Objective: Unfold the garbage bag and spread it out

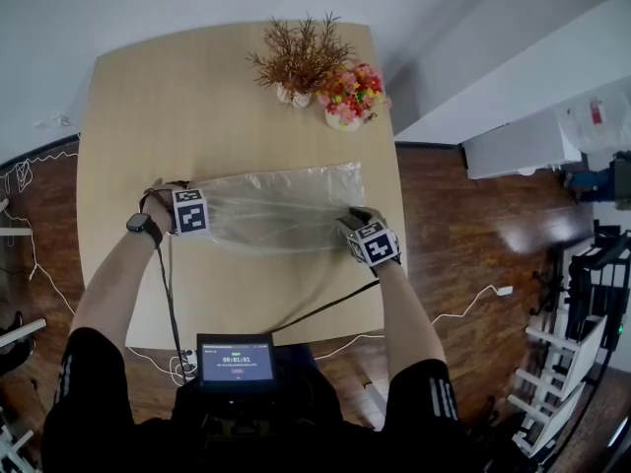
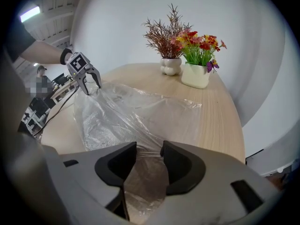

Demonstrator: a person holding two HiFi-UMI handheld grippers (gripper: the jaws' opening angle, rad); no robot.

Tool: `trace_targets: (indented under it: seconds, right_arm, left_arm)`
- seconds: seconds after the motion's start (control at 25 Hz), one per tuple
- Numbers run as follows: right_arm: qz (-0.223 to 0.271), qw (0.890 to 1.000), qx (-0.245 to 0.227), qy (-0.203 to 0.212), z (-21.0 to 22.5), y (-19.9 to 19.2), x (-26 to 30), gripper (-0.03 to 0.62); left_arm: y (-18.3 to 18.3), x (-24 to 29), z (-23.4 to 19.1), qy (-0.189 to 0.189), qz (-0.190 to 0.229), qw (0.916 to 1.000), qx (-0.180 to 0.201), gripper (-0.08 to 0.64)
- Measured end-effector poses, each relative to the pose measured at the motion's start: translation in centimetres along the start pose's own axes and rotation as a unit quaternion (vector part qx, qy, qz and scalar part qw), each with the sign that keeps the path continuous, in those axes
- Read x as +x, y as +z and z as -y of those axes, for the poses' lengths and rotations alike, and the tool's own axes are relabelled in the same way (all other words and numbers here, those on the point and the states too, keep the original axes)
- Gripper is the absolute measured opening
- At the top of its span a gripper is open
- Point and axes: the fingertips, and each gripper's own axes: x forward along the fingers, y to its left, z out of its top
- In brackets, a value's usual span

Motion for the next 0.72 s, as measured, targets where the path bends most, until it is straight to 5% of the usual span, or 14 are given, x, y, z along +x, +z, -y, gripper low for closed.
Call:
trace_targets:
  seconds: [0.72]
  right_arm:
    - [-0.004,1.000,0.008,-0.015,-0.1,0.1,-0.2,0.212]
  left_arm:
    - [-0.2,-1.3,-0.2,0.031,0.033,0.9988,-0.016,0.310]
